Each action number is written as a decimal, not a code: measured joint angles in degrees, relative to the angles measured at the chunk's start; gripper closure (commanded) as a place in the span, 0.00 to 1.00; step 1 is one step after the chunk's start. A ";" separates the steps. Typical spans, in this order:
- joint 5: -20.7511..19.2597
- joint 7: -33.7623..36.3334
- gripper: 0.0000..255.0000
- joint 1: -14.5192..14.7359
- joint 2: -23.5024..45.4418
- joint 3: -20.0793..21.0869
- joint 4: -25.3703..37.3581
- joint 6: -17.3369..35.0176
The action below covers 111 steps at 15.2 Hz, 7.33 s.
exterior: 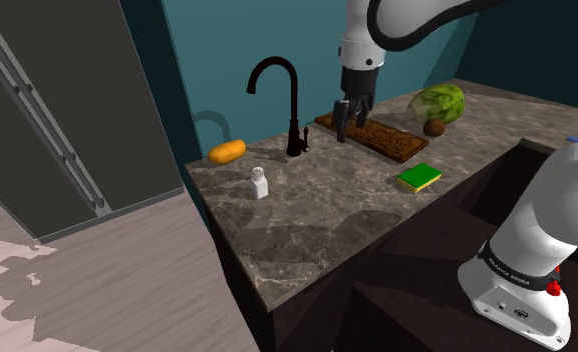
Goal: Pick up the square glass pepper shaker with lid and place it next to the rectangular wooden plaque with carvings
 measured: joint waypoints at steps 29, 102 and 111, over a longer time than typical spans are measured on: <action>-18.23 22.13 0.00 7.38 47.94 6.39 32.71 18.19; -4.43 -11.39 1.00 -7.29 5.41 -5.73 5.03 6.30; -4.83 -15.24 1.00 -8.69 3.92 -8.34 -1.20 11.02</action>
